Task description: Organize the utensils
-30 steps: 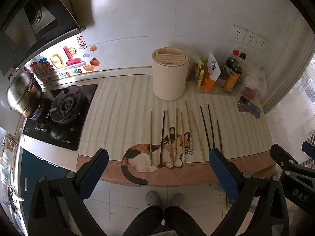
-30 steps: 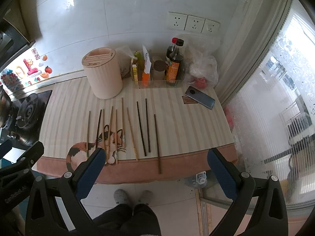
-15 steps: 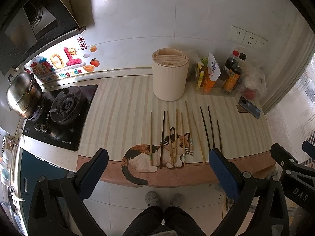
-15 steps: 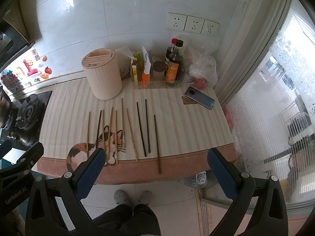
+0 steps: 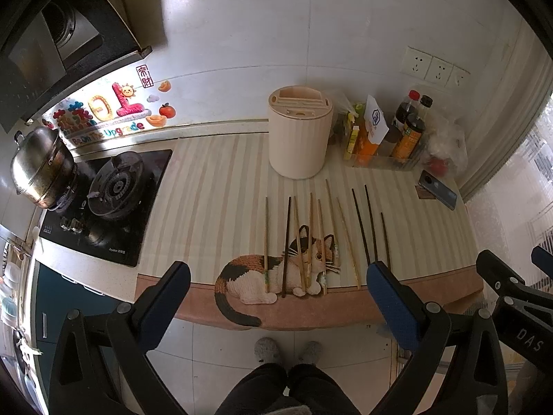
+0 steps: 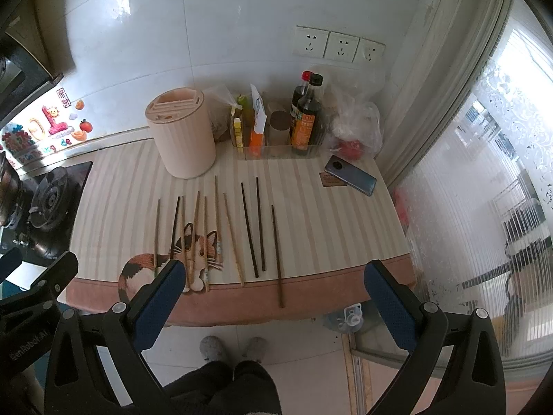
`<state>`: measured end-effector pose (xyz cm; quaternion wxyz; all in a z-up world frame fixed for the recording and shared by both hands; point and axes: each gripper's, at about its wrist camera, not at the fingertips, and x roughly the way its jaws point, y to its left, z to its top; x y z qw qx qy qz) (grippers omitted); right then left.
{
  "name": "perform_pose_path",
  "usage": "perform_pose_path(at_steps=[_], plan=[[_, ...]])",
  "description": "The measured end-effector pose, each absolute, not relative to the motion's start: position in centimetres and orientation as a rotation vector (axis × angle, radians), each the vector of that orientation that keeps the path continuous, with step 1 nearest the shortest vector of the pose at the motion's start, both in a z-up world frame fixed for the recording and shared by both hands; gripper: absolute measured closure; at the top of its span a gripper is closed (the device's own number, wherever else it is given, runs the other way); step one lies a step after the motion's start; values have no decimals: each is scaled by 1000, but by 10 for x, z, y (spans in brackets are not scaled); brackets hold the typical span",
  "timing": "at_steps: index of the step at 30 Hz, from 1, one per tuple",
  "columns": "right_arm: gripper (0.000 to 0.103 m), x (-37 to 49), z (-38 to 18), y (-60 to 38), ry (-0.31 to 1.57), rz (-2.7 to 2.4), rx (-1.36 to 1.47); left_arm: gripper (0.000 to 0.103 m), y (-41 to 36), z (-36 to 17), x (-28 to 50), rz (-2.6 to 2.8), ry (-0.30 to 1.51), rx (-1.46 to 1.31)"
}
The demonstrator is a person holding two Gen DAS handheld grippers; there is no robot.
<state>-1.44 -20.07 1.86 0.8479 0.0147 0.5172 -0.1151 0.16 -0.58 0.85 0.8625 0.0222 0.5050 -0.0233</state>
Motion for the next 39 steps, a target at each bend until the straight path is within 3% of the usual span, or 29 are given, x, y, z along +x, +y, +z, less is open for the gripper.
perform_pose_path(at_steps=[39], plan=[[0,-13,25,-196,1078,-242,34,0,-7,10,5,-52,1049,42]])
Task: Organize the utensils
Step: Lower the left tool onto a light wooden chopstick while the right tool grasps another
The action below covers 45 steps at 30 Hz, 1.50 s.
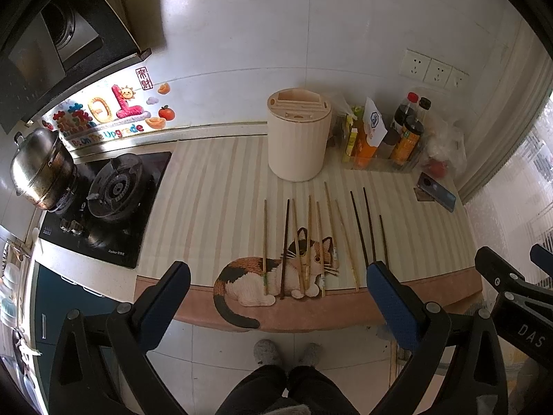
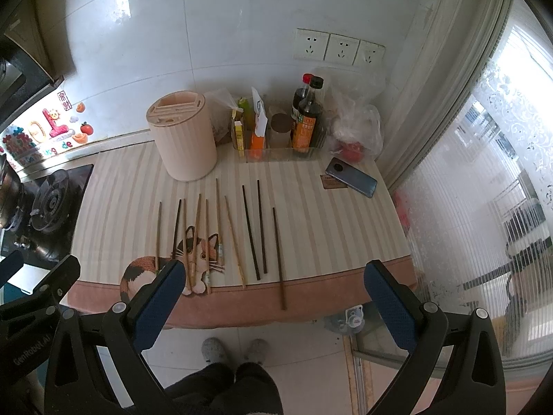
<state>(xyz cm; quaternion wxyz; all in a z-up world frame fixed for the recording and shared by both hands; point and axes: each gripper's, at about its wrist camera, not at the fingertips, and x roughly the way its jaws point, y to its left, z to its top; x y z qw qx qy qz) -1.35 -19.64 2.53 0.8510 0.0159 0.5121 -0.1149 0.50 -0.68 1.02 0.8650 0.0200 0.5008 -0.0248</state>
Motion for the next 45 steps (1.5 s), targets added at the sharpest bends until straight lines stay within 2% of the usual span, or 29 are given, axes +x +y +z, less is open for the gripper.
perform_pose_path(at_steps=[7,15,19,21,23,25,26,27,29,32,34,37,39,41,43,44,45], plan=[[0,-9,19,-206,1049,-245,57,0,-13,1,23,3,914,82],[2,29,-34,-229,1019,-215,107,0,4,-62,64,113,926,72],[16,55,-86,-225,1093,-182,108,0,24,-119,93,172,1043,57],[28,68,-113,-221,1136,-156,120,0,33,-149,109,186,1113,45],[34,82,-146,-217,1176,-132,125,0,41,-186,126,179,1198,34],[43,95,-175,-213,1211,-132,121,3,45,-217,140,150,1277,19],[48,101,-187,-213,1228,-125,124,8,46,-227,145,137,1305,8],[53,110,-201,-211,1251,-120,127,17,45,-238,149,124,1329,1],[57,124,-225,-207,1289,-109,133,22,46,-259,159,101,1384,-18],[58,143,-255,-197,1347,-79,125,30,44,-285,168,52,1447,-55],[58,157,-276,-188,1395,-60,112,30,43,-299,173,26,1486,-72],[58,174,-301,-182,1454,-52,98,41,40,-310,176,7,1503,-57],[58,183,-312,-178,1479,-44,88,64,36,-317,177,-4,1524,-39],[58,191,-323,-174,1506,-44,65,72,32,-318,176,-6,1513,2],[58,198,-334,-171,1532,-39,44,84,25,-317,175,-38,1500,32],[59,200,-338,-169,1543,-39,37,96,23,-316,173,-50,1498,46],[62,200,-344,-167,1562,-36,27,99,20,-315,172,-59,1499,56]])
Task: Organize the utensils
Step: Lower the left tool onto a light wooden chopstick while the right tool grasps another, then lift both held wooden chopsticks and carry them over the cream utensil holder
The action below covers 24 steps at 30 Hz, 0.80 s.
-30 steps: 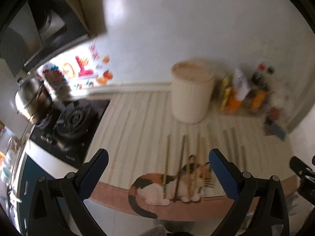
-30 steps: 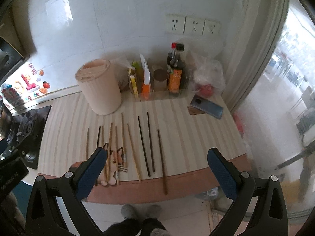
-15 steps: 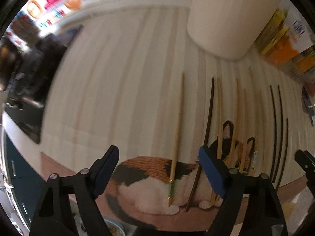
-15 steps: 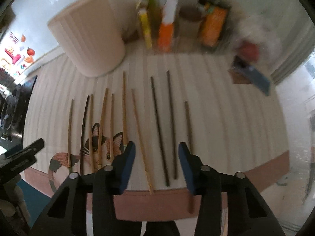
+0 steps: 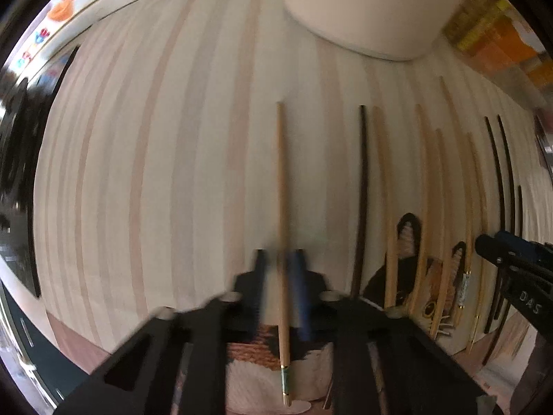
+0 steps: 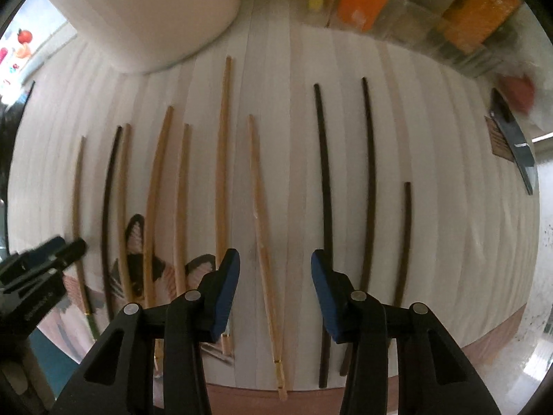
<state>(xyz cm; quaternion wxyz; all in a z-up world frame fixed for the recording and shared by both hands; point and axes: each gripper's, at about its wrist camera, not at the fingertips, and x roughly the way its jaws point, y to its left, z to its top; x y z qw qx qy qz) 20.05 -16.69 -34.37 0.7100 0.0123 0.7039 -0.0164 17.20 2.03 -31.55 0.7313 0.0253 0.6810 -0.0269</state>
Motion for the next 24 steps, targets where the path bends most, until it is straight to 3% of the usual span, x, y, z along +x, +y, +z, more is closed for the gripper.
perform_pose_path(at_steps=[4,6,7,12,24], plan=[[73,197,-356,-164,1580,-55,19,99,11,-313,168,-70,1494,81],[92,193,-361,-166,1600,-78,48,99,14,-313,169,-72,1494,73],[94,190,-364,-168,1618,-99,79,99,17,-314,169,-77,1497,62],[95,170,-375,-180,1672,-131,208,99,42,-307,175,-121,1523,8],[94,186,-393,-164,1731,-185,146,92,73,-301,202,-206,1606,-5]])
